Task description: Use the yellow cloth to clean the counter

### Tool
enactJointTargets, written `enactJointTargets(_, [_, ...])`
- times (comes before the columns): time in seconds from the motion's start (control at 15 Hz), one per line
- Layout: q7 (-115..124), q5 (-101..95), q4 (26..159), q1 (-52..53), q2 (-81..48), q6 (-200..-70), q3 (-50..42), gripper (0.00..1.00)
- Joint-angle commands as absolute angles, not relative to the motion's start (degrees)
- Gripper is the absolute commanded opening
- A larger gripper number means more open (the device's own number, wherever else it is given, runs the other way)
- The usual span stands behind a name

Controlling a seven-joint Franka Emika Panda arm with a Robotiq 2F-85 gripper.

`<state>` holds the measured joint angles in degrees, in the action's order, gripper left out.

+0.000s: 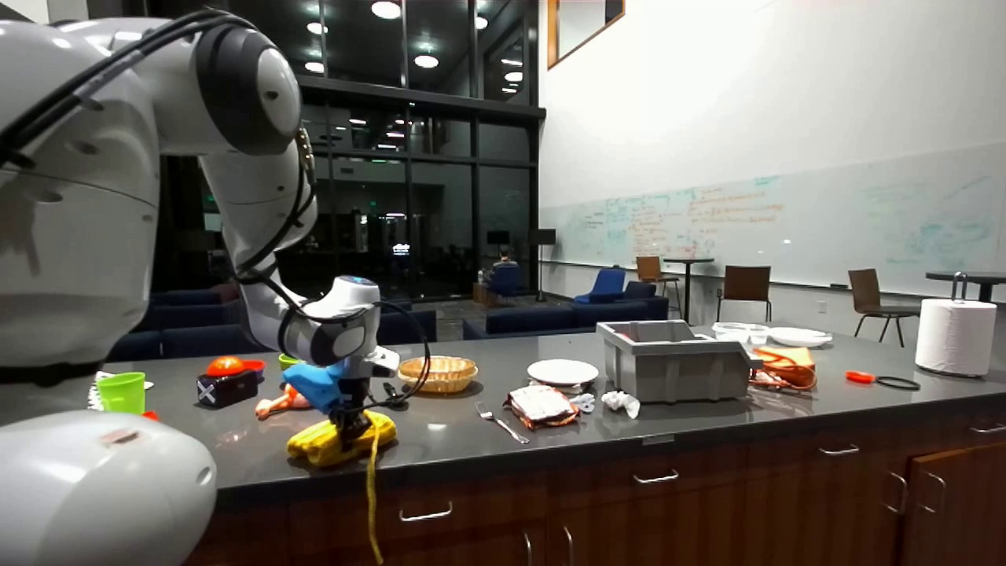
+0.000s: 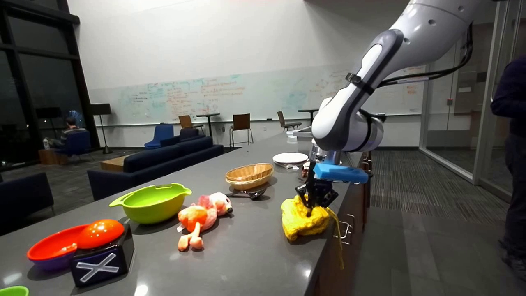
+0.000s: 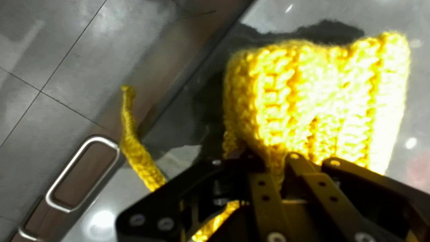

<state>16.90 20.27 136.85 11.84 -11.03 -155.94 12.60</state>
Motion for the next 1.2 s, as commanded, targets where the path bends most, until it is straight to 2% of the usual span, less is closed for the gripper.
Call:
enactJointTargets(0.0, [18.30,18.18,133.02,9.61,-13.21,-155.50,8.63,0.03])
enactJointTargets(0.53, [19.28,19.05,127.22,4.76,-14.33,-155.69,2.86,0.03])
enactJointTargets(1.13, [17.79,19.73,131.03,7.73,-14.14,-156.39,7.10,0.03])
